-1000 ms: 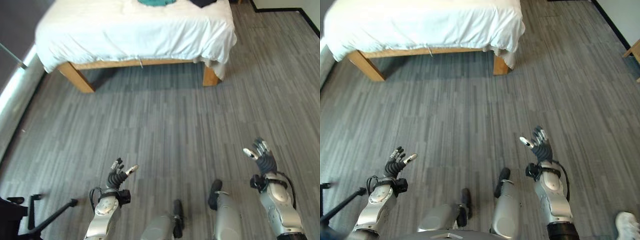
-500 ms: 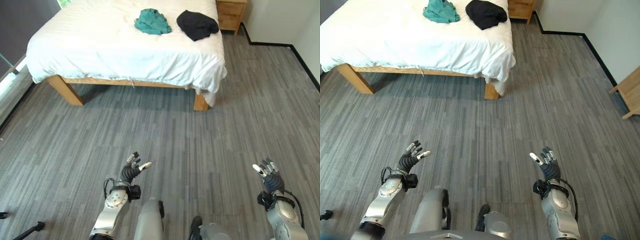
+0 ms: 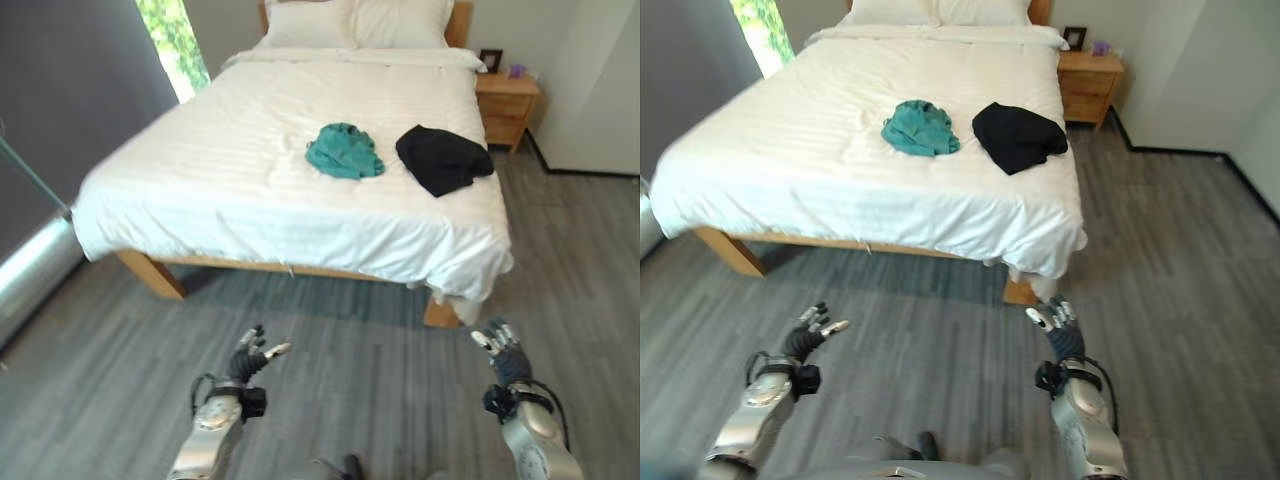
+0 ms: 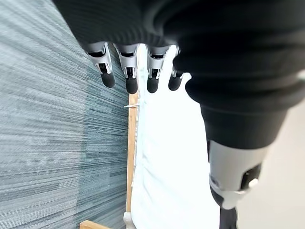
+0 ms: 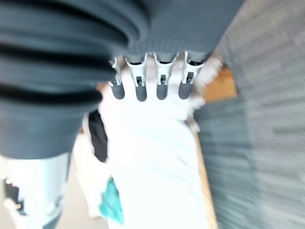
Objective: Pick up bed clothes into laundry basket.
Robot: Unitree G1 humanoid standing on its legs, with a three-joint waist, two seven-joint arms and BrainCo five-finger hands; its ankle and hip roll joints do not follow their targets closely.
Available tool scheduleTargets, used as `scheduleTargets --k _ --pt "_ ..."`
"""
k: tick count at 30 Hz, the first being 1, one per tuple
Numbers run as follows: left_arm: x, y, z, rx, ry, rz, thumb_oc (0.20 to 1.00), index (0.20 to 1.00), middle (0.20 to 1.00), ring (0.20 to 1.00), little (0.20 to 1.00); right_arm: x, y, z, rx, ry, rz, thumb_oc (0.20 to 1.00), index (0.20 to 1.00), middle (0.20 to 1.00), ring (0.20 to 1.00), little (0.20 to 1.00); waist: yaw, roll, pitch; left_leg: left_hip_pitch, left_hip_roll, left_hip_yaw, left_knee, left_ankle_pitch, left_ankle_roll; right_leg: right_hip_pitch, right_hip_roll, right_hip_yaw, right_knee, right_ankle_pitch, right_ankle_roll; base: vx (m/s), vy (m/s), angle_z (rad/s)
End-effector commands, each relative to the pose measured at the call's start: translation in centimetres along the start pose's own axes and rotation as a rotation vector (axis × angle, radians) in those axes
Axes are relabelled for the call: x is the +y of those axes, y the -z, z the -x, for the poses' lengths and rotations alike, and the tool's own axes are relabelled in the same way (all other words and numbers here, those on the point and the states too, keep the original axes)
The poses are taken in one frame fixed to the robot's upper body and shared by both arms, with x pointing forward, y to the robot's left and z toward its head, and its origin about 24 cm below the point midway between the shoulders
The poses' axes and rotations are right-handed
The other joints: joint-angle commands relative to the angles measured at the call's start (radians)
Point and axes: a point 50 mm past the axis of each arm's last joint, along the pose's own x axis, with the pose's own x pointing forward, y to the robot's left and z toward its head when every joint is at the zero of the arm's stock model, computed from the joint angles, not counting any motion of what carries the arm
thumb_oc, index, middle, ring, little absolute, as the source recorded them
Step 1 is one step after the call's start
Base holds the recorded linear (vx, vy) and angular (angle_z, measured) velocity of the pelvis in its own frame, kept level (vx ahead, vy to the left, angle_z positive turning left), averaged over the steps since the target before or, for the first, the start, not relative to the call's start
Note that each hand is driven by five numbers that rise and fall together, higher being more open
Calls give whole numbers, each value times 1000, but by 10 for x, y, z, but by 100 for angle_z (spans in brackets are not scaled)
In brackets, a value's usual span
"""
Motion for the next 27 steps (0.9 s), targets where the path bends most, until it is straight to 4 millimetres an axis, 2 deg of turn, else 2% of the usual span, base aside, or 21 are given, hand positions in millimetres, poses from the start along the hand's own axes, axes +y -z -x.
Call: scheduleTargets --k 1,3,4,5,6,7,8,9,10,12,13,14,15,16,17,18,19,20,21,24,27 --pt "38 -30 11 -146 -106 -96 1000 1000 1000 1000 1000 -8 -41 -6 -178 2 44 1000 1000 1000 1000 1000 -1 -65 48 4 76 -83 -111 121 -76 202 31 -74 -528 207 18 283 -183 105" --pt "40 -27 13 -137 -108 -113 1000 1000 1000 1000 1000 -14 -42 -6 -181 39 61 1000 1000 1000 1000 1000 -16 -87 50 51 74 -121 -138 98 -104 185 87 -39 -771 205 37 445 -267 129" --pt "43 -19 15 -109 -129 -121 1000 1000 1000 1000 1000 -17 -41 -6 -178 68 49 1000 1000 1000 1000 1000 -17 -102 43 100 87 -144 -169 79 -129 193 148 -1 -950 210 58 451 -248 107" --pt "43 -19 15 -109 -129 -120 1000 1000 1000 1000 1000 -17 -42 -6 -178 68 49 1000 1000 1000 1000 1000 -17 -101 44 101 88 -144 -170 79 -129 195 149 -2 -952 211 57 441 -239 69" --pt "45 -16 17 -98 -147 -111 1000 1000 1000 1000 1000 -17 -43 -7 -185 70 50 1000 1000 1000 1000 1000 -7 -109 39 120 88 -143 -178 70 -137 188 150 -38 -995 221 65 330 -186 56" --pt "48 -7 23 -71 -168 -92 1000 1000 1000 1000 1000 -19 -47 -7 -200 76 63 1000 1000 1000 1000 1000 2 -115 37 139 101 -142 -175 52 -147 196 142 -108 -1014 244 70 427 -269 66" --pt "45 -4 23 -59 -151 -94 1000 1000 1000 1000 1000 -21 -46 -6 -195 74 74 1000 1000 1000 1000 1000 6 -112 31 133 109 -161 -156 43 -151 216 151 -106 -1018 212 66 281 -197 46" --pt "45 -4 23 -60 -152 -95 1000 1000 1000 1000 1000 -20 -46 -7 -195 74 73 1000 1000 1000 1000 1000 4 -114 29 128 107 -162 -155 45 -151 214 149 -107 -1021 215 65 291 -268 16" --pt "45 3 27 -42 -154 -89 1000 1000 1000 1000 1000 -21 -46 -7 -194 70 81 1000 1000 1000 1000 1000 12 -116 18 132 130 -169 -137 25 -161 247 187 -81 -1034 182 40 282 -280 -21" --pt "40 2 25 -50 -151 -38 1000 1000 1000 1000 1000 -26 -53 -7 -224 90 74 1000 1000 1000 1000 1000 20 -115 27 78 162 -173 16 5 -179 269 200 -106 -1033 154 14 260 -362 -39" --pt "35 -2 20 -63 -132 -1 1000 1000 1000 1000 1000 -35 -59 -6 -248 127 72 1000 1000 1000 1000 1000 21 -127 53 -41 165 -202 229 32 -197 295 205 -129 -1049 138 -22 156 -364 21" --pt "30 -5 18 -75 -124 24 1000 1000 1000 1000 1000 -41 -69 -7 -281 155 83 1000 1000 1000 1000 1000 37 -130 75 -114 131 -277 312 50 -201 321 220 -136 -1066 117 -42 361 -318 50" --pt "27 3 22 -44 -103 39 1000 1000 1000 1000 1000 -48 -87 -8 -339 184 123 1000 1000 1000 1000 1000 54 -140 65 -158 146 -293 168 45 -206 360 218 -141 -1103 104 -22 411 -128 48" --pt "27 5 23 -35 -93 30 1000 1000 1000 1000 1000 -51 -93 -8 -358 192 133 1000 1000 1000 1000 1000 60 -135 59 -143 159 -289 90 79 -214 374 226 -138 -1116 102 -19 484 1 -12" --pt "25 11 24 -6 -67 -26 1000 1000 1000 1000 1000 -54 -111 -9 -413 197 202 1000 1000 1000 1000 1000 73 -127 53 -157 148 -304 19 121 -222 388 234 -136 -1121 95 -13 333 97 -50" --pt "24 10 24 -11 -42 -65 1000 1000 1000 1000 1000 -55 -124 -9 -451 206 269 1000 1000 1000 1000 1000 69 -122 45 -140 140 -309 11 113 -220 390 234 -119 -1109 86 -14 243 94 -50" --pt "24 10 24 -11 -42 -65 1000 1000 1000 1000 1000 -55 -124 -9 -451 206 269 1000 1000 1000 1000 1000 69 -122 46 -140 140 -308 11 113 -220 391 234 -118 -1109 86 -14 217 154 -77" --pt "23 9 24 -16 -20 -77 1000 1000 1000 1000 1000 -57 -133 -9 -483 225 317 1000 1000 1000 1000 1000 62 -113 34 -117 132 -315 -27 107 -209 394 235 -98 -1114 88 -14 231 185 -78" --pt "21 7 25 -21 4 -92 1000 1000 1000 1000 1000 -66 -139 -11 -474 276 370 1000 1000 1000 1000 1000 60 -108 21 -84 129 -305 -65 108 -200 404 232 -89 -1124 87 -10 284 256 -77" --pt "25 3 25 -28 44 -155 1000 1000 1000 1000 1000 -83 -170 -24 -486 360 541 1000 1000 1000 1000 1000 69 -111 22 -60 119 -289 -97 104 -188 398 222 -73 -1138 96 2 102 149 -71" --pt "26 3 26 -22 60 -159 1000 1000 1000 1000 1000 -90 -188 -36 -457 374 651 1000 1000 1000 1000 1000 81 -118 24 -54 112 -277 -115 102 -180 388 218 -64 -1148 111 13 34 84 -4"
